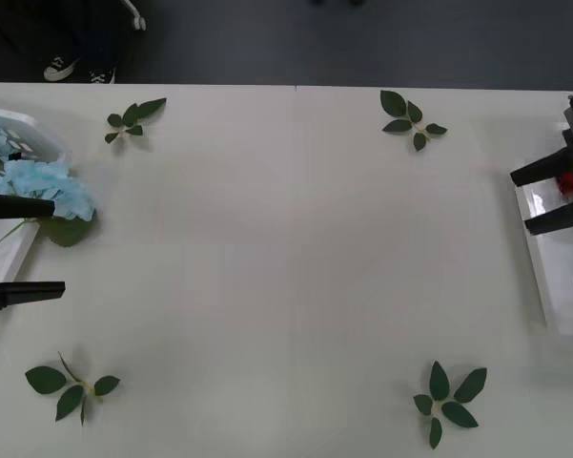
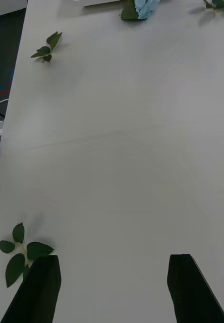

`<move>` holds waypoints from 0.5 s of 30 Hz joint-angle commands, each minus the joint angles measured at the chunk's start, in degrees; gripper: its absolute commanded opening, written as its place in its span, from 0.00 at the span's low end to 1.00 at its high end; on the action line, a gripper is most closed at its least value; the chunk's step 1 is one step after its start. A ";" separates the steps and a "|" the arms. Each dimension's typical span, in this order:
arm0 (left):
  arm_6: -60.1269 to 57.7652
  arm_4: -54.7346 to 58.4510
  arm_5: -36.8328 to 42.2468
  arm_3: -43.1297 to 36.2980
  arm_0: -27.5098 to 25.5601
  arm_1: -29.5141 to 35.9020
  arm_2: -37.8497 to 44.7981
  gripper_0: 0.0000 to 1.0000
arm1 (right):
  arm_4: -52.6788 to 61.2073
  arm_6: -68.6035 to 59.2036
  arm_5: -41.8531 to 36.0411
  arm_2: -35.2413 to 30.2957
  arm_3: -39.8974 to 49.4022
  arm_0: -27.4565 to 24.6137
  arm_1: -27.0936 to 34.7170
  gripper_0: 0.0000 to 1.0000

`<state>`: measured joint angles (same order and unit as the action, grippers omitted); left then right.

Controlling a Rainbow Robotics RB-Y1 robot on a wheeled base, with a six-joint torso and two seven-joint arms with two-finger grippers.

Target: Put the red flowers into the right box and the blue flowers into the left box

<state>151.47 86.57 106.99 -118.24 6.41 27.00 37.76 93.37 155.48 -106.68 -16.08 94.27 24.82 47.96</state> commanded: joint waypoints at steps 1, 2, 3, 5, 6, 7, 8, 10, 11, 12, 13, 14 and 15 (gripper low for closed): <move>1.99 -0.17 -0.38 -1.20 1.06 1.30 -0.14 1.00 | 5.68 -0.48 6.57 3.42 4.43 -4.87 6.53 0.62; 1.99 -0.17 -0.38 -1.20 1.06 1.30 -0.14 1.00 | 6.56 -0.48 8.60 4.12 5.49 -6.27 7.49 0.62; 1.99 -0.17 -0.38 -1.20 1.06 1.30 -0.14 1.00 | 6.73 -0.48 10.00 4.30 6.45 -7.59 7.93 0.62; 1.99 -0.17 -0.38 -1.20 1.06 1.30 -0.14 1.00 | 6.65 -0.48 11.50 4.39 7.86 -9.26 7.93 0.62; 1.99 -0.17 -0.38 -1.20 1.06 1.30 -0.14 1.00 | 6.65 -0.48 12.81 4.65 8.83 -10.31 7.93 0.62; 1.99 -0.17 -0.38 -1.20 1.06 1.30 -0.14 1.00 | 6.47 -0.48 14.13 5.18 9.88 -11.11 8.02 0.62; 1.99 -0.17 -0.38 -1.20 1.06 1.30 -0.14 1.00 | 6.47 -0.48 14.92 5.53 10.32 -11.63 8.20 0.62; 1.99 -0.17 -0.38 -1.20 1.06 1.30 -0.14 1.00 | 6.47 -0.48 18.61 7.20 12.34 -13.57 8.81 0.62; 1.99 -0.17 -0.38 -1.20 1.06 1.30 -0.14 1.00 | 6.38 -0.48 20.02 7.82 12.87 -14.18 8.99 0.62; 1.99 -0.17 -0.38 -1.20 1.06 1.30 -0.14 1.00 | 6.29 -0.48 21.25 8.34 13.40 -14.80 9.08 0.62; 1.99 -0.17 -0.38 -1.20 1.06 1.30 -0.14 1.00 | 6.12 -0.48 22.48 8.87 13.92 -15.50 8.99 0.62; 1.99 -0.17 -0.38 -1.20 1.06 1.30 -0.14 1.00 | 5.94 -0.48 23.10 9.31 14.19 -15.59 9.08 0.62; 1.99 -0.17 -0.38 -1.20 1.06 1.30 -0.14 1.00 | 5.59 -0.48 24.33 9.84 14.71 -16.03 9.08 0.62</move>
<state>151.47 86.57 106.99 -118.24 6.41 27.00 37.76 99.44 155.48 -83.91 -7.30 106.69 8.95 56.00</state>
